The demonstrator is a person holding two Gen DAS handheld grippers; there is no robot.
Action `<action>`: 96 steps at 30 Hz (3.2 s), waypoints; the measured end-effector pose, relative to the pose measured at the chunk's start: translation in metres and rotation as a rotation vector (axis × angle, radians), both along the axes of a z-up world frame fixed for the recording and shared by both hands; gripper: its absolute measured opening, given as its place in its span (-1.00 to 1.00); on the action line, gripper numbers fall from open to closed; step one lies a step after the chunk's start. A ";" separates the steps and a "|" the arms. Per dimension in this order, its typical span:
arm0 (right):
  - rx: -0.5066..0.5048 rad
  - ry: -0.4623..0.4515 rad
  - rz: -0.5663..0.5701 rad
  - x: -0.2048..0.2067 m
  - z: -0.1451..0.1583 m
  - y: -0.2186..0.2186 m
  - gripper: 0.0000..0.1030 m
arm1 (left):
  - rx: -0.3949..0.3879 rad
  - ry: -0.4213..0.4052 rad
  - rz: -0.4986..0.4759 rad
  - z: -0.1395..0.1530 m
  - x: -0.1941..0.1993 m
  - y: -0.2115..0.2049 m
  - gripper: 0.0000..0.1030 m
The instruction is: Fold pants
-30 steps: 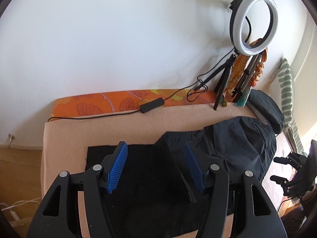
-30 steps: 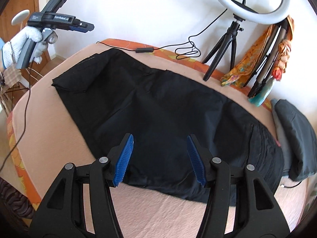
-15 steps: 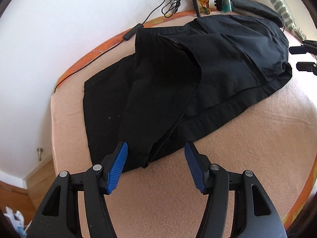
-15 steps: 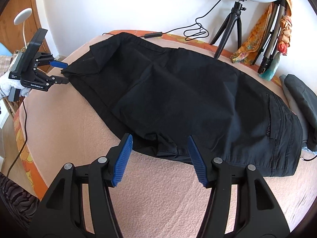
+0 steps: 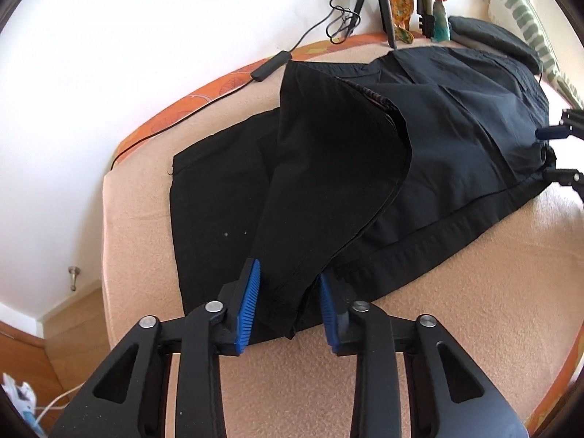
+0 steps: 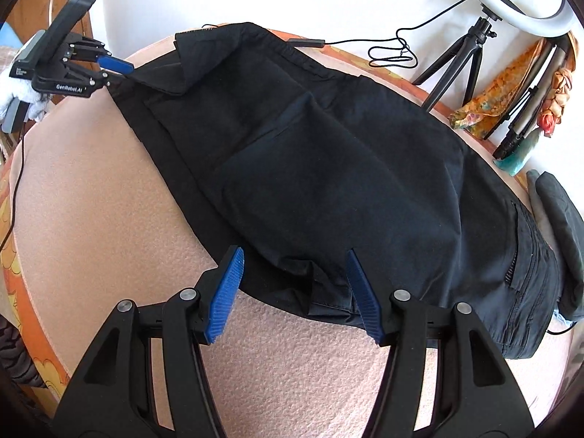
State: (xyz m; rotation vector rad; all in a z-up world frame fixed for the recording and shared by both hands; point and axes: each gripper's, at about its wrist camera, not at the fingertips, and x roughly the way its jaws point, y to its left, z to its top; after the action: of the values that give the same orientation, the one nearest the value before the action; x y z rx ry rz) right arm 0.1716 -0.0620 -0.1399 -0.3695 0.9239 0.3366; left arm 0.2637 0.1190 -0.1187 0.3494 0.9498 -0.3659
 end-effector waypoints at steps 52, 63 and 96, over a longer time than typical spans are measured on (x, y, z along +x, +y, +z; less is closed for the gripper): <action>0.120 0.007 0.026 -0.021 0.017 -0.023 -0.64 | -0.222 0.037 0.348 -0.015 0.010 0.076 -0.61; 0.217 -0.031 -0.200 -0.040 0.045 -0.105 0.11 | -0.518 0.070 0.482 0.003 -0.019 0.086 0.24; 0.230 -0.089 -0.133 -0.045 0.067 -0.085 0.11 | -0.881 0.060 0.829 -0.030 -0.019 0.093 0.25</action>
State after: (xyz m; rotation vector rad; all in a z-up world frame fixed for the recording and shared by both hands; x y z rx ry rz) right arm 0.1263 -0.1467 -0.0733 -0.1101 0.8083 0.2985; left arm 0.2443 0.2118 -0.1487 -0.8480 0.8245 -0.0012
